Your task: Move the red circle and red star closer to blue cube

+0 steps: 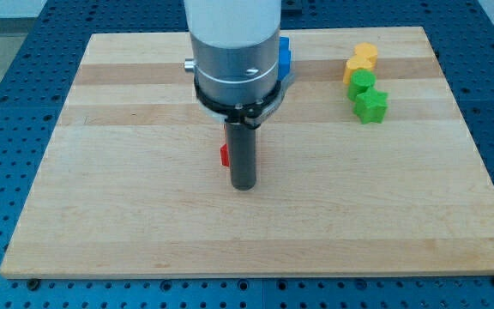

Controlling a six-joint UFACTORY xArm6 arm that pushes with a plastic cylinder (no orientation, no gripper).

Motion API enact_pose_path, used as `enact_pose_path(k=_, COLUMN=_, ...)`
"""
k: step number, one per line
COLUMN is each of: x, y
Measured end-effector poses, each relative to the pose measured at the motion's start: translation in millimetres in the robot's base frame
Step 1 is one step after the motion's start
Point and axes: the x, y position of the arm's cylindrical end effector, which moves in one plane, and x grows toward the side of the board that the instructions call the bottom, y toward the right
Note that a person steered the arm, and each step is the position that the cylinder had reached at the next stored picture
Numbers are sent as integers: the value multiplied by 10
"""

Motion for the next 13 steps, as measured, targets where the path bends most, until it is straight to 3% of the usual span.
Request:
enact_pose_path(k=6, x=-313, y=-157)
enact_pose_path(k=10, x=-989, y=-157)
enact_pose_path(k=13, x=-1041, y=-9)
